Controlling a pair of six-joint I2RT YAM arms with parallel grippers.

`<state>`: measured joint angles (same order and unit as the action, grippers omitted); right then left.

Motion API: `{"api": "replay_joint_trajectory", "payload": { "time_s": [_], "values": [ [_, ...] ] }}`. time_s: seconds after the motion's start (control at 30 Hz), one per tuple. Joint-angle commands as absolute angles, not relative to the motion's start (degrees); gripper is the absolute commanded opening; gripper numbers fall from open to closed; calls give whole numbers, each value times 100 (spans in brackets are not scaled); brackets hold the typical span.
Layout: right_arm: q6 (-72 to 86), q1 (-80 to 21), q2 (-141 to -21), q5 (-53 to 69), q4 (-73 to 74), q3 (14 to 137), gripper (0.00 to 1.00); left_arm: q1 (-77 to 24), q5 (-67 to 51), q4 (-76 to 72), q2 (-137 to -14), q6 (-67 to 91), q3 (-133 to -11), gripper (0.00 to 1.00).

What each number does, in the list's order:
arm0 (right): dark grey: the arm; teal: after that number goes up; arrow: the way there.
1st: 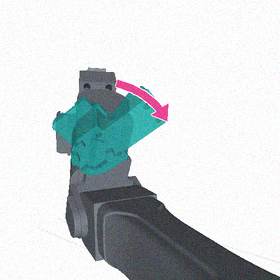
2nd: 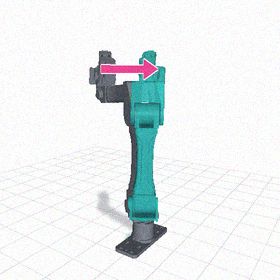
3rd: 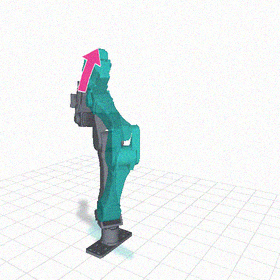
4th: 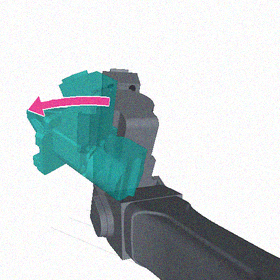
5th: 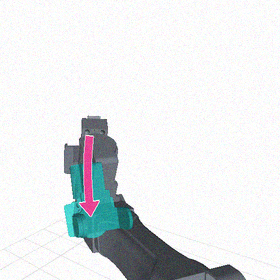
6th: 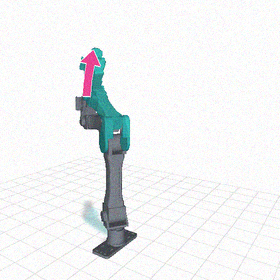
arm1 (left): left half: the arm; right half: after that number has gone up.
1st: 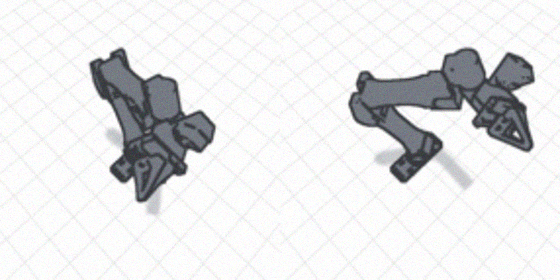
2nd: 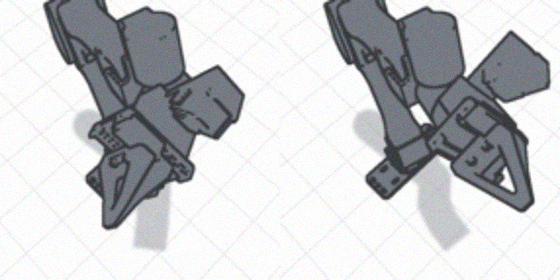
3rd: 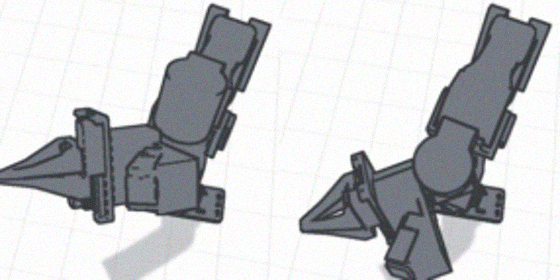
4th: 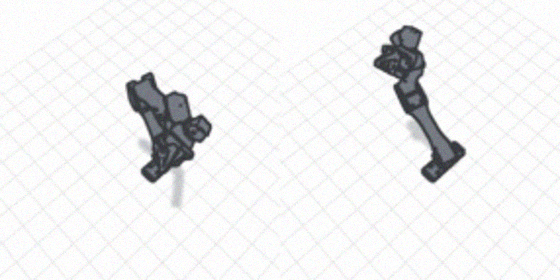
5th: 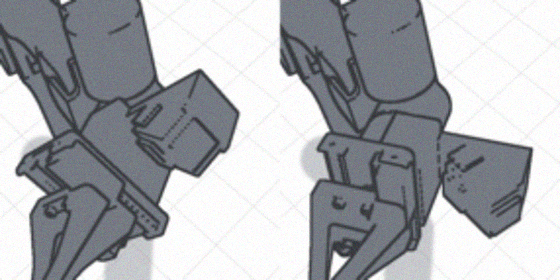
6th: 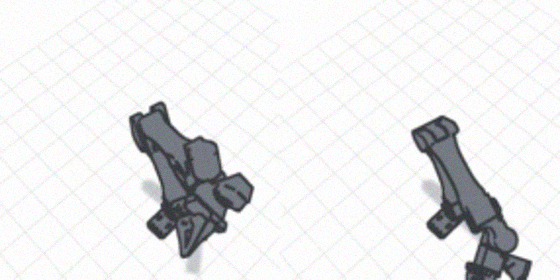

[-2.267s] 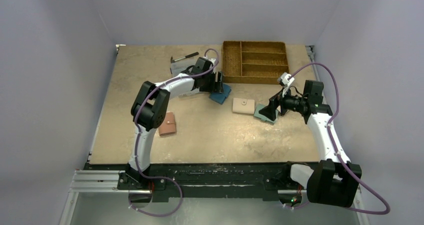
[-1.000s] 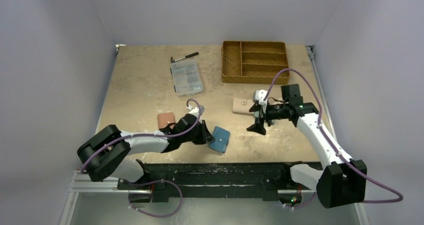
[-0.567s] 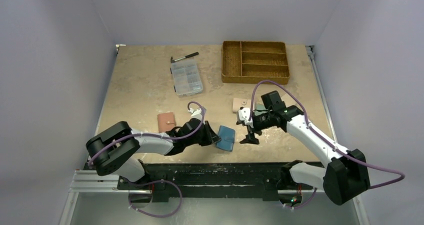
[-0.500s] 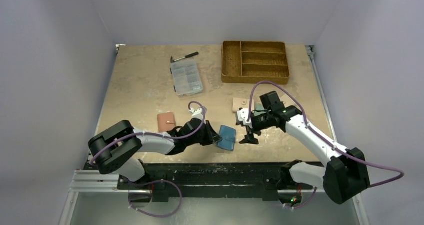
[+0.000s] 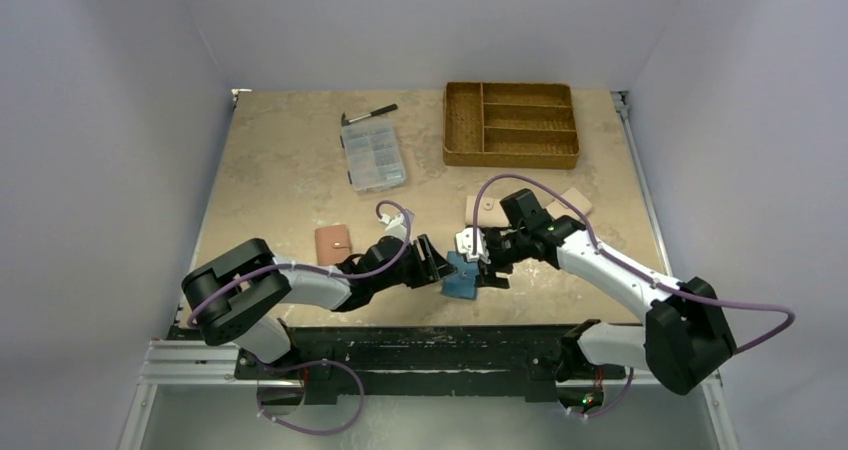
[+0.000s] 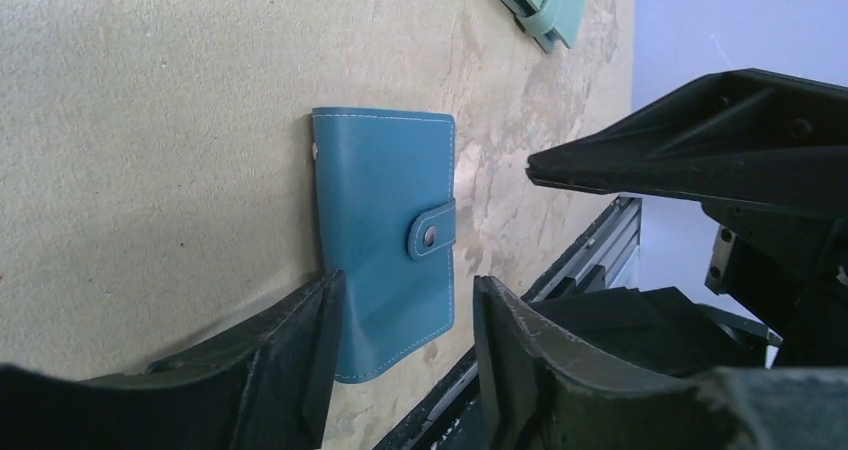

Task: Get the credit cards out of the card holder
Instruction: Move the card holder to the center of the board.

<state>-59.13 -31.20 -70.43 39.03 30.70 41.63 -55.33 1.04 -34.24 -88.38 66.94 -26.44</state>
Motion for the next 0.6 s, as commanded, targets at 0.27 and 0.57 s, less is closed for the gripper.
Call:
{"api": "replay_joint_trajectory", "payload": {
  "time_s": [0.27, 0.57],
  "values": [
    [-5843, -3229, -7208, 3516, 2864, 4194, 77, -5572, 184, -3661, -8819, 6496, -2399, 64],
    [-5691, -3236, -7277, 3515, 3010, 4290, 75, -5572, 332, -3674, -8485, 6186, -2145, 81]
  ]
}}
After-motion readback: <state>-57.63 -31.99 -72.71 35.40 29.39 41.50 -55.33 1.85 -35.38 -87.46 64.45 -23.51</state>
